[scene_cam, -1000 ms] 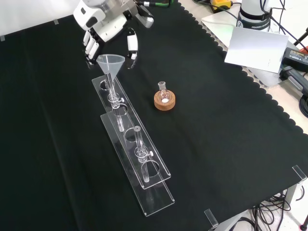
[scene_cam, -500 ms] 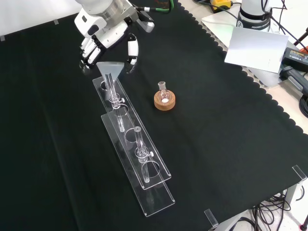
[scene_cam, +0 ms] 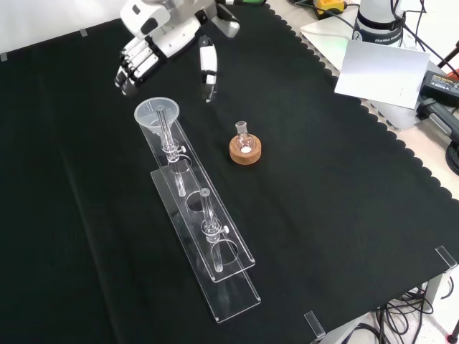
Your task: Put the funnel back on the funnel stand.
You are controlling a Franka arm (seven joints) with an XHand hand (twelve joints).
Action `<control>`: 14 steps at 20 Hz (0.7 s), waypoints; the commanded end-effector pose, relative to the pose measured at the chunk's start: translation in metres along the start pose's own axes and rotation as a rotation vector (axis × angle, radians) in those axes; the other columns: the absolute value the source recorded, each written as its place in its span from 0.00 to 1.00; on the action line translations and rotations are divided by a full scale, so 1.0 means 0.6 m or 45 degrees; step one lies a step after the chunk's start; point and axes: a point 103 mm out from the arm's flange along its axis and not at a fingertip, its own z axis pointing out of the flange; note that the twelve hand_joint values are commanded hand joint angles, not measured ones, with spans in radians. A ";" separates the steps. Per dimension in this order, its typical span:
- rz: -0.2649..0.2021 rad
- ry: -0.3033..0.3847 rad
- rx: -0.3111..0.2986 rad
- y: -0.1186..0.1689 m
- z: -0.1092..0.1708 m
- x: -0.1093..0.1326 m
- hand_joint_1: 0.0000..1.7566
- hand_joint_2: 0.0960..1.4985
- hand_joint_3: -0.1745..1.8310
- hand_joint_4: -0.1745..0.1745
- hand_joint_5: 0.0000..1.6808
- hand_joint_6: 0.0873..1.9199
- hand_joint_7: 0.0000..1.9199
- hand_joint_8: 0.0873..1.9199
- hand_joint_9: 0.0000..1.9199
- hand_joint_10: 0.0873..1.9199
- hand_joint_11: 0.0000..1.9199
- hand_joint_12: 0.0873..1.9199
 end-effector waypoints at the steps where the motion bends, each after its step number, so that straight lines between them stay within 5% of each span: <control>1: 0.024 0.043 -0.113 -0.061 -0.035 0.001 0.30 0.40 0.16 0.39 0.00 0.00 0.00 0.00 0.00 0.23 0.00 0.79; 7: 0.073 0.069 -0.182 -0.136 -0.057 -0.001 0.30 0.42 0.15 0.37 0.01 0.00 0.00 0.00 0.00 0.34 0.00 0.81; 14: 0.160 0.106 -0.206 -0.225 -0.032 -0.013 0.31 0.44 0.14 0.35 0.04 0.00 0.05 0.00 0.02 0.40 0.02 0.81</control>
